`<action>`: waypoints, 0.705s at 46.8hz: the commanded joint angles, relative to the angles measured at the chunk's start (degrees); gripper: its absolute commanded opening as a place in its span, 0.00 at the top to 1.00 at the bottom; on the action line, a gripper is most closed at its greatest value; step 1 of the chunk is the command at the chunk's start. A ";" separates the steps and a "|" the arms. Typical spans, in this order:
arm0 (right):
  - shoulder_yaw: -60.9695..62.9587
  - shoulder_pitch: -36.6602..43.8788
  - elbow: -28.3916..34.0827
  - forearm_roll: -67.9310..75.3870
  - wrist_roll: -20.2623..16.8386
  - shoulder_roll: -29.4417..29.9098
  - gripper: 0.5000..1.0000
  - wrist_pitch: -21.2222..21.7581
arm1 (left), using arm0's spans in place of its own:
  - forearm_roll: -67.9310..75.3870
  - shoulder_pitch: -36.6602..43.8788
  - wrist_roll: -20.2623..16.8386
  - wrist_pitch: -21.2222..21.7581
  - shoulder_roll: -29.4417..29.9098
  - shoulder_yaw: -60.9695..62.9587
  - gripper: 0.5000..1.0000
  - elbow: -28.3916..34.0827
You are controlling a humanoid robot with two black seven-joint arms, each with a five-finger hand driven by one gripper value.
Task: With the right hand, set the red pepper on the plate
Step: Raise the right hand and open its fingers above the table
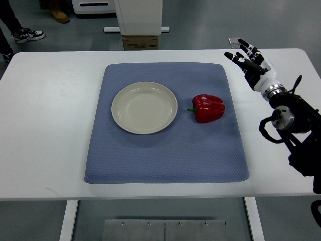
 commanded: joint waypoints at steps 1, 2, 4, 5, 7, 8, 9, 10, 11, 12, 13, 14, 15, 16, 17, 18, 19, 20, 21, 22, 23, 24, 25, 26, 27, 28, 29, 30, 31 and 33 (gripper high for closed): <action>0.00 -0.09 -0.04 0.07 0.68 0.08 0.00 -0.01 | 0.01 0.00 -0.01 0.00 0.00 0.00 0.00 0.00; 0.00 -0.18 0.05 -0.01 0.86 0.17 0.00 -0.01 | 0.01 0.00 -0.01 0.00 0.00 0.00 0.00 0.00; 0.00 -0.27 0.05 0.07 1.12 0.26 0.00 -0.01 | 0.01 0.00 -0.01 0.00 0.00 0.00 0.00 0.00; -0.09 -0.27 0.05 -0.01 1.38 0.17 0.00 -0.01 | 0.01 0.00 -0.01 0.00 0.00 -0.09 0.00 0.00; -0.09 -0.27 0.05 -0.01 1.47 0.17 0.00 -0.01 | 0.01 0.00 -0.01 0.00 0.00 0.00 0.00 0.00; -0.09 -0.27 0.05 -0.01 1.47 0.09 0.00 -0.01 | 0.01 0.00 -0.01 0.00 0.00 0.00 0.00 0.00; -0.09 -0.27 -0.04 -0.01 1.47 0.08 0.00 -0.01 | 0.01 0.00 -0.01 0.00 0.00 0.00 0.00 0.00; -0.09 -0.18 -0.04 -0.01 1.47 0.08 0.00 -0.01 | 0.01 0.00 -0.01 0.00 0.00 0.00 0.00 0.00; -0.09 -0.18 -0.04 -0.01 1.47 0.08 0.00 -0.01 | 0.01 0.00 -0.01 0.00 0.00 0.00 0.00 0.00; -0.09 -0.09 -0.04 -0.01 1.47 0.00 0.00 -0.01 | 0.01 0.00 -0.01 0.00 0.00 0.00 0.00 0.00; -0.09 -0.09 -0.04 -0.01 1.47 0.00 0.00 -0.01 | 0.01 0.00 -0.01 0.00 0.00 0.00 0.00 0.00; -0.17 -0.01 -0.04 -0.01 1.39 0.00 0.00 -0.01 | 0.01 0.00 -0.01 0.00 0.00 0.00 0.00 0.00; -0.26 0.00 0.05 -0.01 1.39 -0.09 0.00 -0.01 | 0.01 0.00 -0.01 0.00 0.00 0.00 0.00 0.00; -0.52 0.00 0.05 -0.01 1.47 -0.09 0.00 -0.01 | 0.01 0.00 -0.01 0.00 0.00 0.00 0.00 0.00; -0.87 0.08 0.05 -0.01 1.47 -0.09 0.00 -0.01 | 0.01 0.00 -0.01 0.00 0.00 0.00 0.00 0.00; -1.40 0.26 0.05 -0.01 1.47 -0.09 0.00 0.08 | 0.01 0.00 -0.01 0.00 0.00 0.00 0.00 0.00; -2.10 0.52 0.05 -0.01 1.47 -0.18 0.00 0.08 | 0.01 0.00 -0.01 0.00 0.00 0.00 0.00 0.00; -2.80 0.78 0.13 -0.01 1.47 -0.27 0.00 0.25 | 0.01 0.00 -0.01 0.00 0.00 0.00 0.00 0.00; -3.59 1.05 0.22 -0.01 1.47 -0.27 0.00 0.52 | 0.01 0.00 -0.01 0.00 0.00 0.00 0.00 0.00; -4.38 1.31 0.22 -0.01 1.47 -0.27 0.00 0.87 | 0.01 0.00 -0.01 0.00 0.00 0.00 0.00 0.00; -5.09 1.57 0.22 -0.01 1.47 -0.35 0.00 1.22 | 0.01 0.00 -0.01 0.00 0.00 0.00 0.00 0.00; -5.62 1.75 0.22 -0.01 1.47 -0.53 0.00 1.66 | 0.01 0.00 -0.01 0.00 0.00 0.00 0.00 0.00; -6.15 1.93 0.22 -0.01 1.47 -0.53 0.00 2.01 | 0.01 0.00 -0.01 0.00 0.00 0.00 0.00 0.00; -6.67 2.10 0.22 -0.10 1.47 -0.62 0.00 2.27 | 0.01 0.00 -0.01 0.00 0.00 0.00 0.00 0.00; -7.03 2.28 0.31 -0.10 1.47 -0.79 0.00 2.63 | 0.01 0.00 -0.01 0.00 0.00 0.00 0.00 0.00; -7.38 2.45 0.31 -0.19 1.56 -0.97 0.00 2.98 | 0.01 0.00 -0.01 0.00 0.00 0.00 0.00 0.00; -7.73 2.54 0.40 -0.28 1.73 -1.41 0.00 3.33 | 0.01 0.00 -0.01 0.00 0.00 0.00 0.00 0.00; -8.08 2.63 0.49 -0.28 1.91 -1.84 0.00 3.77 | 0.01 0.00 -0.01 0.00 0.00 0.00 0.00 0.00; -8.61 2.63 0.57 -0.37 2.09 -2.28 0.00 4.12 | 0.01 0.00 -0.01 0.00 0.00 0.00 0.00 0.00; -9.92 2.98 0.92 -0.63 2.52 -3.08 0.00 4.74 | 0.01 0.00 -0.01 0.00 0.00 0.00 0.00 0.00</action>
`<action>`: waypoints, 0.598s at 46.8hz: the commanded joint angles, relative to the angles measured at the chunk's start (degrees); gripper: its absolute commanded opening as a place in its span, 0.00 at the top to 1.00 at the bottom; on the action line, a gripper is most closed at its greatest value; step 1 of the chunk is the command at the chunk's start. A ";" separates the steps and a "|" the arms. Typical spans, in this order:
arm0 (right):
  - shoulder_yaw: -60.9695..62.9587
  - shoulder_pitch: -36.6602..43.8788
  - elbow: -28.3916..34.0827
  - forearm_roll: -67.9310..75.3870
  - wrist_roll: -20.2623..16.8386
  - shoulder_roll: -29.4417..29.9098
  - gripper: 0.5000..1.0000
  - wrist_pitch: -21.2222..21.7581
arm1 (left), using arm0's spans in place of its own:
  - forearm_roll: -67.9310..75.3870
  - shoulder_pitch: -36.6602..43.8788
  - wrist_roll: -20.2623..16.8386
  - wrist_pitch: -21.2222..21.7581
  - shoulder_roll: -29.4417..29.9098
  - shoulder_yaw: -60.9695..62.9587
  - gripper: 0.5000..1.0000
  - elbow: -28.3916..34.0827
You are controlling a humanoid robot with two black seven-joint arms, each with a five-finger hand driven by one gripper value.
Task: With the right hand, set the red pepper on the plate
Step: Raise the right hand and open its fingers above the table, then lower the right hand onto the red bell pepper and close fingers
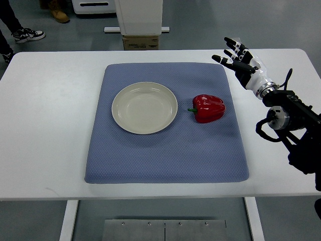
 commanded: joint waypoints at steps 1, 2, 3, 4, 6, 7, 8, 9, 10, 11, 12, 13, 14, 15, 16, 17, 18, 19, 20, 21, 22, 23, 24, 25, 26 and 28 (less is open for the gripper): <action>-2.41 0.71 0.47 -0.40 0.81 -1.37 0.00 0.93 | 0.01 -0.01 0.01 0.00 0.00 0.00 0.00 0.00; -3.47 1.15 0.56 -0.48 0.98 -1.63 0.00 1.02 | 0.01 -0.01 0.01 0.00 0.00 0.00 0.00 0.00; -4.69 1.59 0.65 -0.57 1.16 -1.99 0.01 1.10 | 0.01 -0.01 0.01 0.00 0.00 0.00 0.00 0.00; -6.01 2.12 0.74 -0.57 1.34 -2.51 0.01 1.10 | 0.01 -0.01 0.01 0.00 0.00 0.00 0.00 0.00; -8.74 3.09 0.82 -0.57 1.86 -3.83 0.01 1.10 | 0.01 -0.01 0.01 0.00 0.00 0.00 0.00 0.00; -10.14 3.61 0.82 -0.57 2.30 -4.62 0.01 1.19 | 0.01 -0.01 0.01 0.00 0.00 -0.09 0.00 0.00; -11.64 4.23 0.91 -0.57 2.74 -5.23 0.02 1.28 | 0.01 -0.01 0.01 0.00 0.00 0.00 0.00 0.00; -13.13 4.84 0.91 -0.57 3.27 -5.76 0.02 1.37 | 0.01 -0.01 0.01 0.00 0.00 0.00 0.00 0.00; -14.36 5.54 0.91 -0.57 3.79 -6.12 0.02 1.45 | 0.01 -0.01 0.01 0.00 0.00 0.00 0.00 0.00; -15.77 6.16 0.91 -0.66 4.32 -6.47 0.03 1.72 | 0.01 -0.01 0.01 0.00 0.00 0.00 0.00 0.00; -17.09 6.86 1.00 -0.75 4.76 -6.73 0.03 1.89 | 0.01 -0.01 0.01 0.00 0.00 0.00 0.00 0.00; -18.40 7.57 1.09 -0.92 5.11 -6.91 0.03 2.07 | 0.01 -0.01 0.01 0.00 0.00 0.00 0.00 0.00; -19.64 8.27 1.18 -1.19 5.38 -7.17 0.04 2.07 | 0.01 -0.01 0.01 0.00 0.00 0.00 0.00 0.00; -20.78 8.80 1.26 -1.54 5.64 -7.44 0.04 2.07 | 0.01 -0.01 0.01 0.00 0.00 0.00 0.00 0.00; -21.75 9.33 1.35 -1.98 5.73 -7.70 0.04 2.07 | 0.01 -0.01 0.01 0.00 0.00 0.00 0.00 0.00; -22.63 9.85 1.44 -2.41 5.91 -7.88 0.04 2.07 | 0.01 -0.01 0.01 0.00 0.00 0.00 0.00 0.00; -23.42 10.38 1.61 -3.03 5.99 -8.05 0.04 2.07 | 0.01 -0.01 0.01 0.00 0.00 0.00 0.00 0.00; -24.21 10.82 1.79 -3.56 6.08 -8.23 0.04 2.07 | 0.01 -0.01 0.01 0.00 0.00 0.00 0.00 0.00; -24.83 11.17 1.97 -4.17 6.08 -8.32 0.04 2.16 | 0.01 -0.01 0.01 0.00 0.00 0.00 0.00 0.00; -25.44 11.61 1.97 -4.70 6.08 -8.32 0.04 2.16 | 0.01 -0.01 0.01 0.00 0.00 0.00 0.00 0.00; -25.88 11.88 2.05 -5.23 6.08 -8.23 0.04 2.16 | 0.01 -0.01 0.01 0.00 0.00 0.00 0.00 0.00; -26.41 12.23 2.23 -5.67 6.08 -8.32 0.04 2.25 | 0.01 -0.01 0.01 0.00 0.00 0.00 0.00 0.00; -26.85 12.41 2.32 -6.11 6.08 -8.32 0.04 2.42 | 0.01 -0.01 0.01 0.00 0.00 0.00 0.00 0.00; -27.29 12.67 2.58 -6.55 6.08 -8.32 0.04 2.60 | 0.01 -0.01 0.01 0.00 0.00 0.00 0.00 0.00; -27.73 12.84 2.76 -6.90 6.08 -8.32 0.03 2.86 | 0.01 -0.01 0.01 0.00 0.00 0.00 0.00 0.00; -28.61 13.20 3.37 -7.69 6.17 -8.40 0.03 3.56 | 0.01 -0.01 0.01 0.00 0.00 0.00 0.00 0.00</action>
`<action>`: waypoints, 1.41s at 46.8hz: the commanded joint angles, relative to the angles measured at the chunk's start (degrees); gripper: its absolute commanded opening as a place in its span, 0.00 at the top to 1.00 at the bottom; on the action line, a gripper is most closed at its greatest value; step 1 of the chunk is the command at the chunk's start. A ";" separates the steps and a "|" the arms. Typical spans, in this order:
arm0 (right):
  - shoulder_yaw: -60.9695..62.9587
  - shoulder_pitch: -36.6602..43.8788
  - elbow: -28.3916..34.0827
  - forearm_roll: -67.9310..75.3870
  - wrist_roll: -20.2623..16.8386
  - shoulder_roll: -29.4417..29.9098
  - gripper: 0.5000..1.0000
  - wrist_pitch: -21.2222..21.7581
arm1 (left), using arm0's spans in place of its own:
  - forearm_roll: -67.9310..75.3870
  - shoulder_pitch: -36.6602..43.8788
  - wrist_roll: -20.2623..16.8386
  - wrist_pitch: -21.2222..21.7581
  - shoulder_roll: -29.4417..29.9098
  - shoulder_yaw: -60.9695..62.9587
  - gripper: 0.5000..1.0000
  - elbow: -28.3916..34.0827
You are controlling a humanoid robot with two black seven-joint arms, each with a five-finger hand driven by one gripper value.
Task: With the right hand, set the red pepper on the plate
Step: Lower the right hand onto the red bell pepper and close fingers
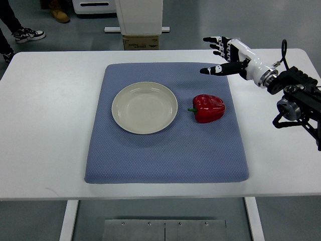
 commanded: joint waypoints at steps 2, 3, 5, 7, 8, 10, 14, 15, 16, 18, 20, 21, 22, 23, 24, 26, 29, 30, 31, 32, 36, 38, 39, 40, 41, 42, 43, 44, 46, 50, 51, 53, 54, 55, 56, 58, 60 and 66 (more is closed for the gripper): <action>-1.79 0.82 1.32 -1.76 0.08 -0.08 0.02 1.40 | 0.00 0.00 0.00 0.01 0.00 0.00 0.00 0.00; -1.96 1.09 1.49 -2.11 0.08 -0.08 0.02 1.66 | 0.00 0.00 0.00 0.01 0.00 0.00 0.00 0.00; -2.32 1.35 1.76 -2.82 0.08 -0.08 0.02 1.93 | 0.00 0.00 0.00 0.01 0.00 0.00 0.00 0.00; -3.02 1.79 1.85 -3.87 0.08 -0.08 0.03 1.84 | 0.00 0.00 0.00 0.01 0.00 0.00 0.00 0.00; -3.63 2.05 1.85 -4.48 0.08 -0.08 0.03 1.84 | 0.00 0.00 0.00 0.01 0.00 0.00 0.00 0.00; -4.95 2.75 1.85 -5.63 0.26 -0.08 0.03 1.93 | 0.00 0.00 0.00 0.01 0.00 0.00 0.00 0.00; -8.11 4.25 1.85 -7.47 1.75 -0.08 0.03 1.84 | 0.00 0.00 0.00 0.01 0.00 0.00 0.00 0.00; -9.08 4.69 1.76 -7.82 2.10 -0.08 0.03 1.84 | 0.00 0.00 0.00 0.01 0.00 0.00 0.00 0.00; -10.04 5.13 1.76 -8.26 2.36 -0.08 0.04 1.84 | 0.00 0.00 0.00 0.01 0.00 0.00 0.00 0.00; -12.32 6.09 1.76 -9.05 2.80 -0.08 0.04 1.84 | 0.00 0.00 0.00 0.01 0.00 0.00 0.00 0.00; -14.44 7.15 1.76 -9.85 3.33 -0.08 0.04 1.75 | 0.00 0.00 0.00 0.01 0.00 0.00 0.00 0.00; -15.49 7.59 1.67 -10.20 3.59 -0.17 0.05 1.75 | 0.00 0.00 0.00 0.01 0.00 0.00 0.00 0.00; -16.46 7.94 1.67 -10.46 3.86 -0.17 0.06 1.75 | 0.00 0.00 0.00 0.01 0.00 0.00 0.00 0.00; -17.42 8.29 1.67 -10.73 4.12 -0.17 0.06 1.67 | 0.00 0.00 0.00 0.01 0.00 0.00 0.00 0.00; -18.39 8.56 1.58 -10.99 4.47 -0.17 0.06 1.67 | 0.00 0.00 0.00 0.01 0.00 0.00 0.00 0.00; -19.71 9.08 1.58 -11.34 4.91 -0.17 0.06 1.58 | 0.00 0.00 0.00 0.01 0.00 0.00 0.00 0.00; -21.03 9.70 1.58 -11.78 5.09 -0.17 0.06 1.40 | 0.00 0.00 0.00 0.01 0.00 0.00 0.00 0.00; -21.30 9.70 1.49 -12.04 5.18 -0.17 0.06 1.32 | 0.00 0.00 0.00 0.01 0.00 0.00 0.00 0.00; -21.56 9.70 1.49 -12.31 5.27 -0.17 0.06 1.23 | 0.00 0.00 0.00 0.01 0.00 0.00 0.00 0.00; -21.83 9.79 1.49 -12.48 5.35 -0.17 0.06 1.23 | 0.00 0.00 0.00 0.01 0.00 0.00 0.00 0.00; -22.44 9.70 1.41 -13.89 5.88 -0.17 0.06 0.96 | 0.00 0.00 0.00 0.01 0.00 0.00 0.00 0.00; -22.88 9.61 1.32 -14.77 6.14 -0.17 0.06 0.79 | 0.00 0.00 0.00 0.01 0.00 0.00 0.00 0.00; -23.14 9.61 1.23 -15.03 6.14 -0.17 0.06 0.79 | 0.00 0.00 0.00 0.01 0.00 0.00 0.00 0.00; -23.32 9.61 1.23 -15.30 6.23 -0.17 0.07 0.79 | 0.00 0.00 0.00 0.01 0.00 0.00 0.00 0.00; -23.50 9.61 1.14 -15.47 6.15 -0.17 0.07 0.70 | 0.00 0.00 0.00 0.01 0.00 0.00 0.00 0.00; -23.59 9.61 1.14 -15.56 6.14 -0.17 0.07 0.70 | 0.00 0.00 0.00 0.01 0.00 0.00 0.00 0.00; -23.76 9.61 1.05 -15.56 6.14 -0.17 0.08 0.53 | 0.00 0.00 0.00 0.01 0.00 0.00 0.00 0.00; -23.94 9.61 0.97 -15.56 6.14 -0.17 0.09 0.26 | 0.00 0.00 0.00 0.01 0.00 0.00 0.00 0.00; -24.64 9.53 0.88 -15.74 6.14 -0.17 0.10 -0.53 | 0.00 0.00 -0.08 0.01 0.00 0.00 0.00 0.00; -27.27 9.44 0.18 -15.91 6.14 -0.17 0.10 -3.25 | 0.00 0.00 0.00 0.01 0.00 0.00 0.00 0.00; -27.89 9.44 0.09 -16.00 6.14 -0.17 0.10 -3.78 | 0.00 0.00 0.00 0.01 0.00 0.00 0.00 0.00; -29.03 9.44 0.00 -16.00 6.14 -0.17 0.11 -4.48 | 0.00 0.00 0.00 0.01 0.00 -0.09 0.00 0.00; -29.30 9.52 0.00 -16.00 6.14 -0.17 0.11 -4.75 | 0.00 0.00 0.00 0.01 0.00 -0.09 0.00 0.00; -29.56 9.53 0.00 -16.00 6.14 -0.17 0.11 -4.84 | 0.00 0.00 0.00 0.01 0.00 0.00 0.00 0.00; -29.65 9.53 0.00 -16.00 6.14 -0.17 0.11 -4.84 | 0.00 0.00 0.00 0.01 0.00 0.00 0.00 0.00; -29.74 9.53 0.00 -16.00 6.14 -0.17 0.11 -4.84 | 0.00 0.00 0.00 0.01 0.00 0.00 0.00 0.00; -29.83 9.53 0.00 -16.00 6.14 -0.17 0.11 -4.84 | 0.00 0.00 0.00 0.01 0.00 0.00 0.00 0.00; -29.91 9.35 0.00 -16.18 6.14 -0.17 0.11 -4.84 | 0.00 0.00 0.00 0.01 0.00 0.00 0.00 0.00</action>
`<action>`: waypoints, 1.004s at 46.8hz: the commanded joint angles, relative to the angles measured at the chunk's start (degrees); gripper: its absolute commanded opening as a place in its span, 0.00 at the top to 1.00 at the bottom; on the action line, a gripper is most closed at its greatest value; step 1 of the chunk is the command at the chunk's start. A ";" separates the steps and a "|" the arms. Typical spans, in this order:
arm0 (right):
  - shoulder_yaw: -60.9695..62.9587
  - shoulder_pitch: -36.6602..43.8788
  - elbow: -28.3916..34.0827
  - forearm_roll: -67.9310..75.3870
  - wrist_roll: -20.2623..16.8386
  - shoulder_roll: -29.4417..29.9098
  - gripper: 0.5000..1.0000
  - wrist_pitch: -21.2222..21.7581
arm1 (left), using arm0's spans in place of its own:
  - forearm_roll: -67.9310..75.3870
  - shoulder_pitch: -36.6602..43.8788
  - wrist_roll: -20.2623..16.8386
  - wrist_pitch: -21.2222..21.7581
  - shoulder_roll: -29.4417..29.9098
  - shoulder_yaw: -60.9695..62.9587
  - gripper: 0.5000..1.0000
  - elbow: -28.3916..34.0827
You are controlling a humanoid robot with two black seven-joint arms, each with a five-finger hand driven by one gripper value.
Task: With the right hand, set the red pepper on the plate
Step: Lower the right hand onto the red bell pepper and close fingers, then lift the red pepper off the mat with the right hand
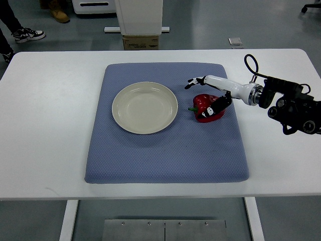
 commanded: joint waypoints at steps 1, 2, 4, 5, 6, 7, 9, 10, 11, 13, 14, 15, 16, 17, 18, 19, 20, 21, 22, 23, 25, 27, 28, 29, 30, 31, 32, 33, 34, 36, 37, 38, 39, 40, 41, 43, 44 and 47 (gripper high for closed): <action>-0.23 -0.15 0.01 -0.20 -0.02 0.07 0.11 0.00 | 0.00 0.00 0.00 0.00 0.00 0.01 0.00 0.00; -0.40 -0.06 0.01 -0.46 -0.02 -0.01 0.11 0.00 | 0.00 0.00 0.00 0.00 0.00 0.01 0.00 0.00; -1.02 -0.06 0.01 -0.72 -0.02 0.07 0.11 0.00 | 0.00 0.00 0.00 0.00 0.00 0.01 0.00 0.00; -1.28 -0.06 0.01 -0.72 -0.02 0.08 0.11 0.00 | 0.00 0.00 0.00 0.00 0.00 0.01 0.00 0.00; -1.54 -0.06 0.01 -0.81 -0.02 0.08 0.11 0.00 | 0.00 0.00 0.00 0.00 0.00 0.01 0.00 0.00; -1.81 -0.06 0.01 -0.81 -0.02 0.08 0.12 0.00 | 0.00 0.00 0.00 0.00 0.00 0.01 0.00 0.00; -2.16 -0.06 0.01 -0.81 -0.02 0.08 0.13 0.00 | 0.00 0.00 0.00 0.00 0.00 0.01 0.00 0.00; -2.25 -0.06 0.01 -0.81 -0.02 0.08 0.13 0.00 | 0.00 0.00 0.00 0.00 0.00 0.01 0.00 0.00; -2.25 -0.06 0.01 -0.81 -0.02 0.08 0.13 0.00 | 0.00 0.00 0.00 0.00 0.00 0.01 0.00 0.00; -2.34 -0.06 0.01 -0.81 -0.02 0.08 0.13 0.00 | 0.00 0.00 0.00 0.00 0.00 0.01 0.00 0.00; -2.34 -0.15 -0.08 -0.81 -0.02 0.08 0.13 0.00 | 0.00 0.00 0.00 0.00 0.00 0.01 0.00 0.00; -2.34 -0.15 0.00 -0.90 -0.10 0.08 0.14 0.00 | 0.00 0.00 0.00 0.00 0.00 0.01 0.00 0.00; -2.51 -0.15 -0.08 -0.90 -0.10 0.08 0.14 0.00 | 0.00 0.00 0.00 0.00 0.00 0.01 0.00 0.00; -2.77 -0.06 -0.08 -0.99 -0.02 0.08 0.14 0.00 | 0.00 0.00 0.00 0.00 0.00 0.01 0.00 0.00; -2.95 -0.06 -0.08 -1.07 -0.02 0.08 0.15 0.00 | 0.00 0.00 0.00 0.00 0.00 -0.08 0.00 0.00; -3.13 -0.06 -0.17 -1.08 -0.02 0.08 0.15 0.00 | 0.00 0.00 0.00 0.00 0.00 0.01 0.00 0.00; -3.21 -0.06 -0.34 -1.08 -0.10 0.08 0.15 0.00 | 0.00 0.00 0.00 0.00 0.00 0.01 0.00 0.00; -3.30 -0.06 -0.52 -1.08 -0.10 0.08 0.15 0.00 | 0.00 0.00 0.00 0.00 0.00 0.01 0.00 0.00; -3.30 -0.06 -0.70 -1.08 -0.10 0.08 0.15 -0.09 | 0.00 0.00 0.00 0.00 0.00 0.01 0.00 0.00; -3.30 -0.06 -0.87 -1.08 -0.02 0.08 0.16 -0.09 | 0.00 0.00 0.00 0.00 0.00 0.01 0.00 0.00; -3.39 -0.15 -1.05 -1.08 -0.02 0.08 0.16 0.00 | 0.00 0.00 0.00 0.00 0.00 0.01 0.00 0.00; -3.57 -0.15 -1.22 -1.08 -0.10 0.08 0.16 -0.09 | 0.00 0.00 0.00 0.00 0.00 0.01 0.00 0.00; -3.74 -0.15 -1.22 -1.16 -0.10 0.08 0.16 0.00 | 0.00 0.00 0.00 0.00 0.00 0.01 0.00 0.00; -4.09 -0.15 -1.31 -1.16 -0.10 0.08 0.16 -0.09 | 0.00 0.00 0.00 0.00 0.00 0.01 0.00 0.00; -4.36 -0.15 -1.31 -1.08 -0.02 0.08 0.17 -0.09 | 0.00 0.00 0.00 0.00 0.00 0.01 0.00 0.00; -4.53 -0.15 -1.40 -1.08 -0.02 0.08 0.17 -0.09 | 0.00 0.00 0.00 0.00 0.00 0.01 0.00 0.00; -4.71 -0.15 -1.57 -1.16 -0.02 0.16 0.18 -0.09 | 0.00 0.00 0.00 0.00 0.00 0.01 0.00 0.00; -4.80 -0.15 -1.66 -1.08 -0.02 0.16 0.18 -0.09 | 0.00 0.00 0.00 0.00 0.00 0.01 0.00 0.00; -4.88 -0.15 -1.75 -1.08 -0.02 0.16 0.18 -0.09 | 0.00 0.00 0.00 0.00 0.00 0.01 0.00 0.00; -4.97 -0.32 -1.84 -1.08 -0.02 0.16 0.18 -0.09 | 0.00 0.00 0.00 0.00 0.00 0.01 0.00 0.00; -4.97 -0.33 -1.93 -1.16 -0.10 0.16 0.18 -0.09 | 0.00 0.00 0.00 0.00 0.00 0.01 0.00 0.00; -4.97 -0.33 -1.93 -1.08 -0.02 0.16 0.19 -0.09 | 0.00 0.00 0.00 0.00 0.00 0.01 0.00 0.00; -4.97 -0.33 -1.93 -1.16 -0.10 0.25 0.20 -0.09 | 0.00 0.00 0.00 0.00 0.00 0.01 0.00 0.00; -4.97 -0.33 -1.93 -1.08 -0.02 0.25 0.21 -0.09 | 0.00 0.00 0.00 0.00 0.00 0.01 0.00 0.00; -4.97 -0.33 -1.93 -1.16 -0.02 0.16 0.21 -0.09 | 0.00 0.00 0.00 0.00 0.00 0.01 0.00 0.00; -4.97 -0.33 -1.93 -1.08 -0.02 0.25 0.23 -0.09 | 0.00 0.00 0.00 0.00 0.00 0.01 0.00 0.00; -4.97 -0.33 -1.93 -1.08 -0.02 0.25 0.25 -0.09 | 0.00 0.00 0.00 0.00 0.00 0.01 0.00 0.00; -5.06 -0.33 -1.93 -1.16 -0.02 0.16 0.30 -0.09 | 0.00 0.00 0.00 0.00 0.00 0.01 0.00 0.00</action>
